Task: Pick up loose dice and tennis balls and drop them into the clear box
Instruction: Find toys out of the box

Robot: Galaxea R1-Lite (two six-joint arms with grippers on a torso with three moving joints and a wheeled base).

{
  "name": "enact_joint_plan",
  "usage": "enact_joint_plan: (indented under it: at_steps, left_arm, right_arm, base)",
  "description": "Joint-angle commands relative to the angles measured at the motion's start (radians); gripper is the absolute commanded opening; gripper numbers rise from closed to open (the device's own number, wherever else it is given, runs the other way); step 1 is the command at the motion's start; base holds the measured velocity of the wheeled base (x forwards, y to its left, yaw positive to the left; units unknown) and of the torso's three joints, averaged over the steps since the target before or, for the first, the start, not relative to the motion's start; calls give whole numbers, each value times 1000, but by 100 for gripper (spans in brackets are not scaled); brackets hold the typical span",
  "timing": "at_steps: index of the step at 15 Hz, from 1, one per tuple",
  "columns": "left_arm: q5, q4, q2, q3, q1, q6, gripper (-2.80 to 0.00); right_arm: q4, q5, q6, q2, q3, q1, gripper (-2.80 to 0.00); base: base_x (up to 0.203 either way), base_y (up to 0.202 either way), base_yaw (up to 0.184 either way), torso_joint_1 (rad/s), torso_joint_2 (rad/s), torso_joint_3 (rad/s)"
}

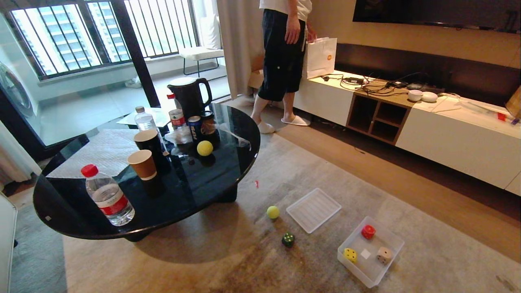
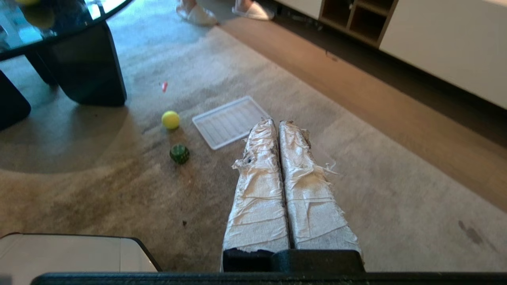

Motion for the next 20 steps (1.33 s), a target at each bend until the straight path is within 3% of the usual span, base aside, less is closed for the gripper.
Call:
enact_joint_plan:
  at_steps: [1,20]
  left_arm:
    - [0,0,1,0,1,0,-280]
    - [0,0,0,0,1,0,-280]
  right_arm:
    - [1,0,-1,0,1,0,-280]
    - [2,0,-1,2,-1,0,-280]
  base:
    - [0,0,0,-2,2,-197]
    - [0,0,0,3,1,-198]
